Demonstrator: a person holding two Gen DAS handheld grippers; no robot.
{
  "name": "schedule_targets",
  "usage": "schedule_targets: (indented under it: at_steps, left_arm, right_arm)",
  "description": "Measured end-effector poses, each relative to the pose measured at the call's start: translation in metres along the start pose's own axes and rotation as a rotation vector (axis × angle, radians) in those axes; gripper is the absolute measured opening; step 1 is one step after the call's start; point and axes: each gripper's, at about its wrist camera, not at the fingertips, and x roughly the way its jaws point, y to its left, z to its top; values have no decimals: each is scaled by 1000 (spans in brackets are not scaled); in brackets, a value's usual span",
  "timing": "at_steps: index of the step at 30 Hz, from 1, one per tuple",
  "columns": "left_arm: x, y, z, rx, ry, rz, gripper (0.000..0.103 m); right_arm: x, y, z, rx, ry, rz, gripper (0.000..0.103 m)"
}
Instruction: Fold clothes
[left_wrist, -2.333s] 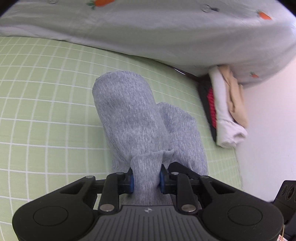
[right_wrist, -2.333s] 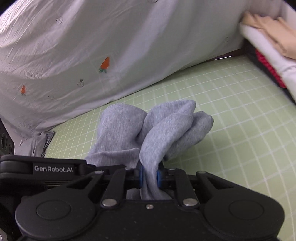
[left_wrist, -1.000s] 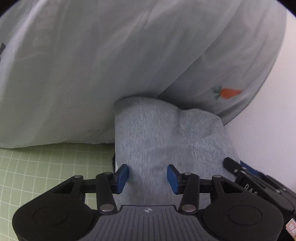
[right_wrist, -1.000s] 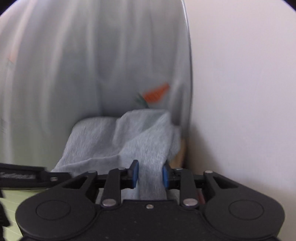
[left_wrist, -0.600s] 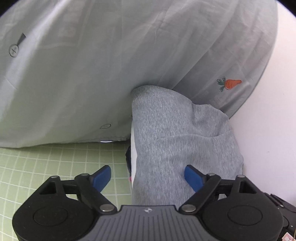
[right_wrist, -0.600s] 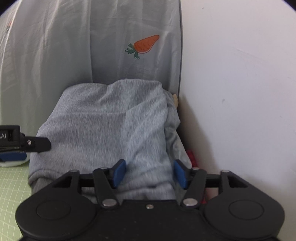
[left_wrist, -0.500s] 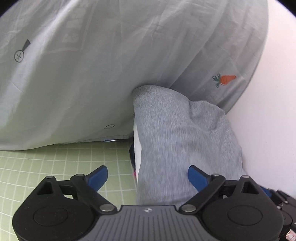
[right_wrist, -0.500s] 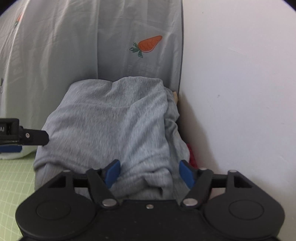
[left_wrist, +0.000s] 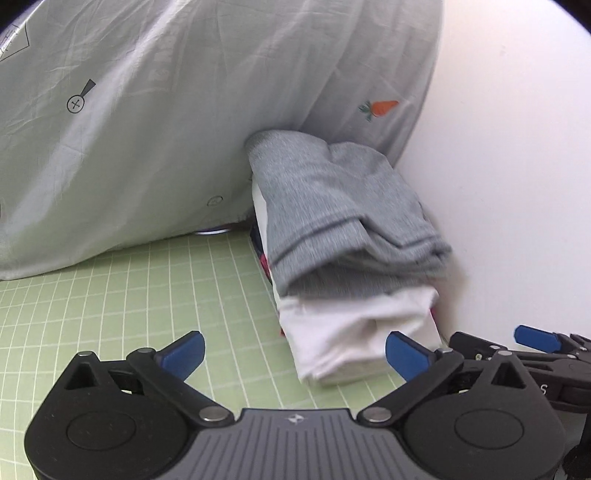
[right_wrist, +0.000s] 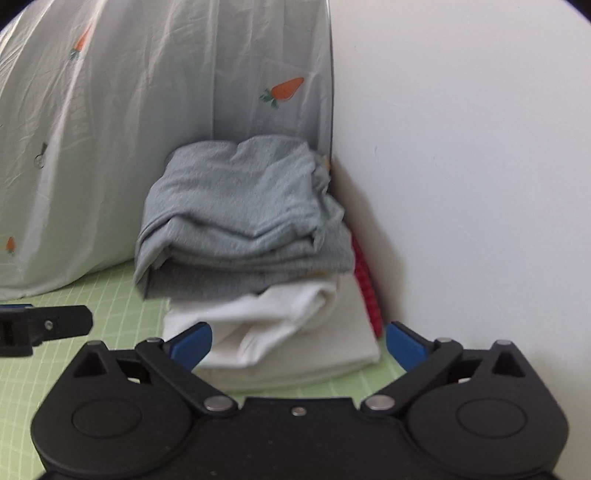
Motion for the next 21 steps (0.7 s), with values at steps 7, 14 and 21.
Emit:
schedule_targets:
  at_steps: [7, 14, 21]
  left_arm:
    - [-25, -2, -33, 46, 34, -25, 103]
    - [-43, -2, -45, 88, 24, -20, 103]
    - [-57, 1, -47, 100, -4, -34, 103]
  right_arm:
    - [-32, 9, -32, -5, 45, -28, 102]
    - [-52, 13, -45, 9, 50, -34, 102]
    - [-64, 16, -48, 25, 33, -37, 102]
